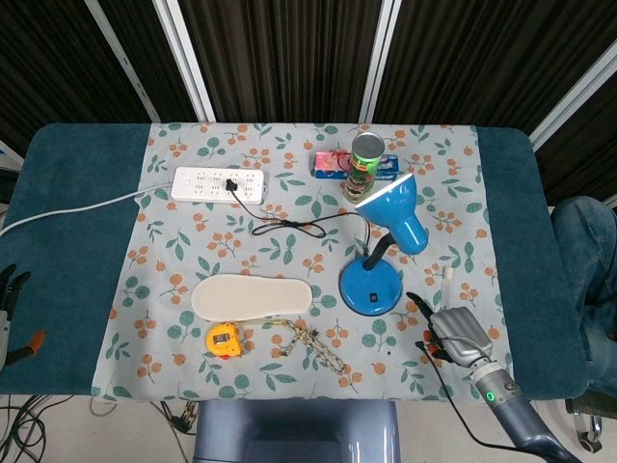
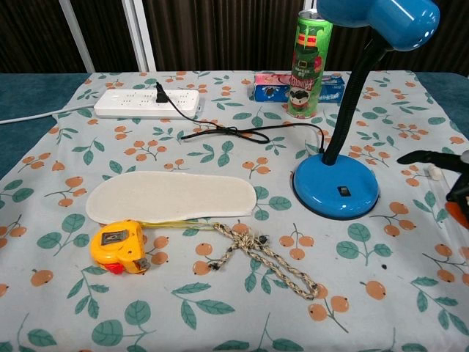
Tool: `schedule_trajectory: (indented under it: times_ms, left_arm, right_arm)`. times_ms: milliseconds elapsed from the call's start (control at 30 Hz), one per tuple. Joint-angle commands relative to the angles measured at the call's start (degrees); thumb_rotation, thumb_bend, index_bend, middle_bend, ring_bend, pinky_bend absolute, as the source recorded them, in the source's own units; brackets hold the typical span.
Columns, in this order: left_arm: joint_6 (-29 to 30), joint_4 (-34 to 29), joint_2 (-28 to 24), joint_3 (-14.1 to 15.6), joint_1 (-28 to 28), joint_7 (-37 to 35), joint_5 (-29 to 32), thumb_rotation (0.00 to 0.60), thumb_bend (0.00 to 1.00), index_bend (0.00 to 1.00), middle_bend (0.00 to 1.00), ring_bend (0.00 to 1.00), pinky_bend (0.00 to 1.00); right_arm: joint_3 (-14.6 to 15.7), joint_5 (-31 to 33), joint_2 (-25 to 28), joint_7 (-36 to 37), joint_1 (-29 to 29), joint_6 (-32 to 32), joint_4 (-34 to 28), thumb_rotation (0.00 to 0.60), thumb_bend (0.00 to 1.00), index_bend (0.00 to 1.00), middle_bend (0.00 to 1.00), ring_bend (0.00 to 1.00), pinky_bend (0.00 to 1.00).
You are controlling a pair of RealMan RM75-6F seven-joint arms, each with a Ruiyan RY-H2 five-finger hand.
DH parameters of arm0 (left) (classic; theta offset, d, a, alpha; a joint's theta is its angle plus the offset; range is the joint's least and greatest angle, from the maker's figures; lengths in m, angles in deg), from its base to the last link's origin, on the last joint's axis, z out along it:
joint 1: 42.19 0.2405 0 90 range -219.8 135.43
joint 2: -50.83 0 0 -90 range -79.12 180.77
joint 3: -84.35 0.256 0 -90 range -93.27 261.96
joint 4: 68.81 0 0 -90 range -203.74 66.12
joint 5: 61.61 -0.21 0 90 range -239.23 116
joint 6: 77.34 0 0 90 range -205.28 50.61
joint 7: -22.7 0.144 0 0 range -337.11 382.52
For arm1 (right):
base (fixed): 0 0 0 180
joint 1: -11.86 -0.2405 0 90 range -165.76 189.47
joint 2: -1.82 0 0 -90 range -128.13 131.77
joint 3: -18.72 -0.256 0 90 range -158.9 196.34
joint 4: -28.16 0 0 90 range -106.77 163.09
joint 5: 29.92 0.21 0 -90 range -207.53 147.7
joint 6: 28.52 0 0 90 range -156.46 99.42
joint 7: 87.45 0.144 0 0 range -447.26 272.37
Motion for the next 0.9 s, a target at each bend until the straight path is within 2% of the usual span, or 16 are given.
schedule_trajectory:
  times_ms: [33,400,900]
  left_arm:
    - [0.0,0.0,0.0,0.0,0.0,-0.1,0.0,0.600,0.25,0.10,0.00,0.00,0.12]
    - [-0.3,-0.1,-0.1,0.0,-0.1,-0.2,0.3,0.600,0.25,0.10,0.00,0.00,0.12]
    - [-0.4,0.0,-0.1,0.0,-0.2,-0.3,0.3,0.600,0.25,0.10,0.00,0.00,0.12]
  right_arm:
    - [-0.9,2.9,-2.6,-1.6,-2.2,-2.2,0.7,0.600,0.67,0.02,0.80,0.86,0.65]
    - [-2.1,8.6,-6.1,-5.0,-6.0,-4.8,2.1,0.600,0.67,0.02,0.80,0.86,0.75]
    - [-0.4,11.2,-6.8,-6.4,-8.0,-5.4,2.0,0.600,0.67,0.02,0.80,0.86,0.84]
